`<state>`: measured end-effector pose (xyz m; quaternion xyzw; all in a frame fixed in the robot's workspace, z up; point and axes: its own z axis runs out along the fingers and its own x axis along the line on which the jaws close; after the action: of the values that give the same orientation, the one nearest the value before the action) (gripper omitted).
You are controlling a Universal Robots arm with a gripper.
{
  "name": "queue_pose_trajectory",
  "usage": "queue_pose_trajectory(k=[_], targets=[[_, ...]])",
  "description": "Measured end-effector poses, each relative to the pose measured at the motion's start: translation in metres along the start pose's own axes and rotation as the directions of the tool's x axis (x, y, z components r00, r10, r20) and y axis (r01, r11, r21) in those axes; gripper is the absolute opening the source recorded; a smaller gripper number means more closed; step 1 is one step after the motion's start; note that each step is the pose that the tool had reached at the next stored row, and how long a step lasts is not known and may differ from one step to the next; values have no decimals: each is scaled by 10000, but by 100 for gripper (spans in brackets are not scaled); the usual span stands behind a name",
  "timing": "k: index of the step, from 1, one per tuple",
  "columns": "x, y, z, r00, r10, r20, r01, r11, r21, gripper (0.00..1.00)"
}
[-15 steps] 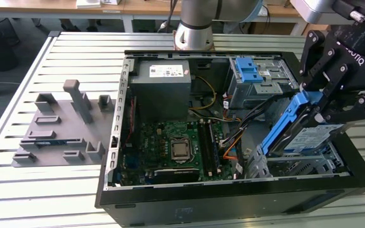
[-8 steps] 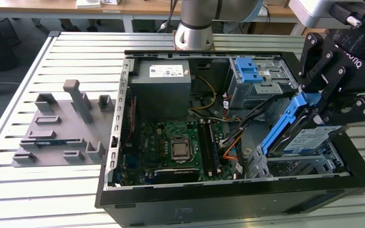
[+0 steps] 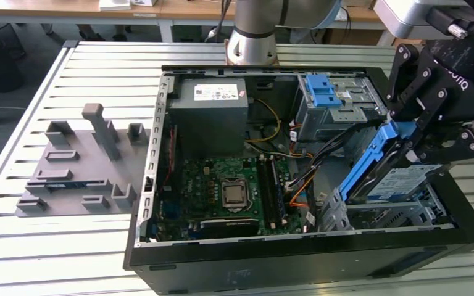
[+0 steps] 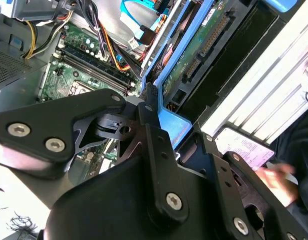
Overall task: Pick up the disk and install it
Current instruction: 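Insert the disk into the insertion slot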
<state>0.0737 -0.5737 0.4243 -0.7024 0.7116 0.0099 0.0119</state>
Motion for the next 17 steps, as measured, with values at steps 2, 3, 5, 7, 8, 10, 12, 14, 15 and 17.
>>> queue_pose_trajectory(k=[2,3,5,7,8,10,12,14,15,17], targets=[[0,0,2,10000,0,0,0,10000,0,36],[0,0,5,10000,0,0,0,10000,0,36],[0,0,10,10000,0,-1,0,10000,0,36],[1,0,21,10000,0,0,0,10000,0,36],[1,0,30,10000,0,1,0,10000,0,36],[1,0,45,10000,0,0,0,10000,0,36],[2,0,56,10000,0,-1,0,10000,-1,36],[2,0,65,10000,0,0,0,10000,0,36],[2,0,70,10000,-1,0,1,10000,0,36],[2,0,78,10000,0,-1,0,10000,0,36]])
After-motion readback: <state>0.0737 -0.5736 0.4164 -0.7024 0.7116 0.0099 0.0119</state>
